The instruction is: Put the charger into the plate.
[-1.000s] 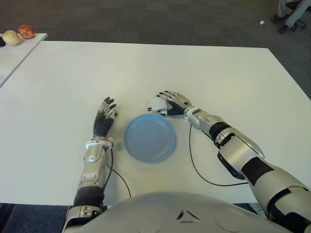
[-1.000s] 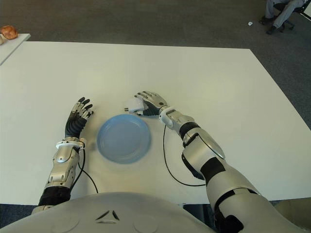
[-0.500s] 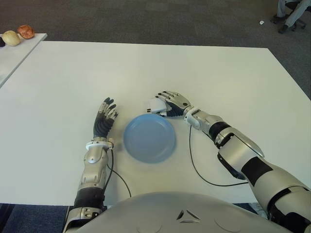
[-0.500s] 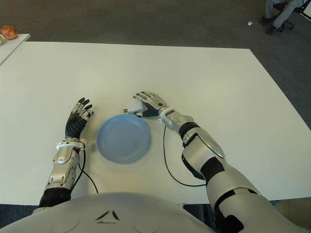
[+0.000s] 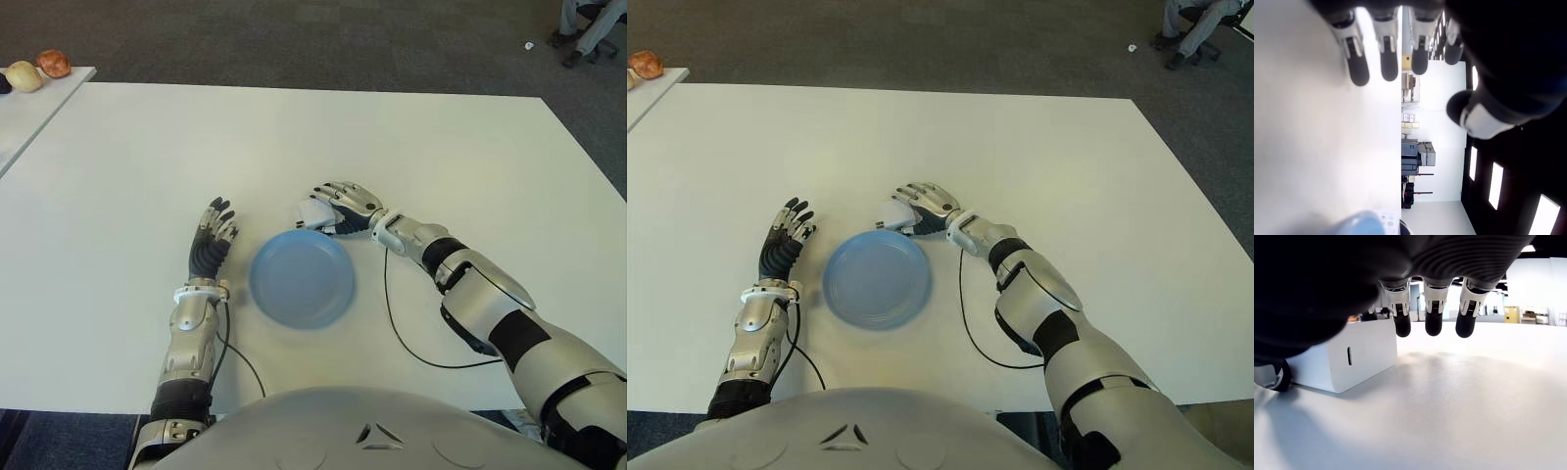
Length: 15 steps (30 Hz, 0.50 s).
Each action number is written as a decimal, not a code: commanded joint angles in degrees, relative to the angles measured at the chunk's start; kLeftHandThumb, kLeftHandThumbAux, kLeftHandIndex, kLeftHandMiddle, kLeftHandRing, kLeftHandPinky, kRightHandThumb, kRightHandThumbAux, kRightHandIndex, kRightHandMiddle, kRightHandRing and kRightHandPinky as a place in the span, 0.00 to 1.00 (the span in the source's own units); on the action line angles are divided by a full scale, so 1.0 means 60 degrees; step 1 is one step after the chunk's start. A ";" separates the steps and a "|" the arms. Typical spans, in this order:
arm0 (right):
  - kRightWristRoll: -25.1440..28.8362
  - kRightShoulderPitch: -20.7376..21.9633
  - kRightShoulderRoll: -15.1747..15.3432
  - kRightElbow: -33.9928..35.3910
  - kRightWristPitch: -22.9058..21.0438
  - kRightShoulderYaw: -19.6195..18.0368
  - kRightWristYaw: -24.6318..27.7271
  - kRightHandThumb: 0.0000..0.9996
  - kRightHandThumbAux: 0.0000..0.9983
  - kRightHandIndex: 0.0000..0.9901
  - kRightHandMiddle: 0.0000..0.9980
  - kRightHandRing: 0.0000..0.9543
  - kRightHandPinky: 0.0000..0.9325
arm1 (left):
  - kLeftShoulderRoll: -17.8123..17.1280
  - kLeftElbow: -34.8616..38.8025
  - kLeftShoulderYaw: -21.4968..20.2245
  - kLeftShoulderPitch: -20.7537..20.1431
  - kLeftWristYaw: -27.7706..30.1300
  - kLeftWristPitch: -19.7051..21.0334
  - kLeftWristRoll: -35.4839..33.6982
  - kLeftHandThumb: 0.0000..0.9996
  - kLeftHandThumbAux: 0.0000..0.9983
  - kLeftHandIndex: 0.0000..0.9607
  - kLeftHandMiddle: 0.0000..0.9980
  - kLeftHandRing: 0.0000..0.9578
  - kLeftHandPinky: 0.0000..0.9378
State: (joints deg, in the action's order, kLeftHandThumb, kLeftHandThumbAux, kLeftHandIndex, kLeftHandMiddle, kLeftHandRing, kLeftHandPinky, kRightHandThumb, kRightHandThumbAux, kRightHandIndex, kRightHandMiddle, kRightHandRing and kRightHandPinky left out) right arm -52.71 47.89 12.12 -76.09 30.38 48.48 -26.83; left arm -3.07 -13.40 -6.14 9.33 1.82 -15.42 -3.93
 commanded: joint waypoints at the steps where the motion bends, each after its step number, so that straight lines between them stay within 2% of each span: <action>1: -0.0059 0.0091 0.0163 -0.0019 0.0135 0.0009 0.0614 0.30 0.34 0.03 0.08 0.09 0.14 | 0.0098 -0.0158 -0.0011 0.0137 0.0021 0.0139 -0.0059 0.07 0.64 0.02 0.12 0.15 0.19; 15: 0.0162 0.0190 0.0232 0.0104 0.0059 -0.0253 0.1573 0.34 0.34 0.01 0.11 0.13 0.18 | 0.0102 -0.0218 -0.0037 0.0134 0.0079 0.0091 -0.0148 0.06 0.63 0.03 0.12 0.15 0.20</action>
State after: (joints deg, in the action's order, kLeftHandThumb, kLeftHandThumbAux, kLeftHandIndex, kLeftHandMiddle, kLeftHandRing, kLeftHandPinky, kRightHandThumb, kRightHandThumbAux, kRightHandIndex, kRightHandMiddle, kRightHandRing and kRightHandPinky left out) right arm -51.71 49.49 12.62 -75.16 30.75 47.11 -19.35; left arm -2.77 -13.55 -6.25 9.44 1.82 -16.00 -4.53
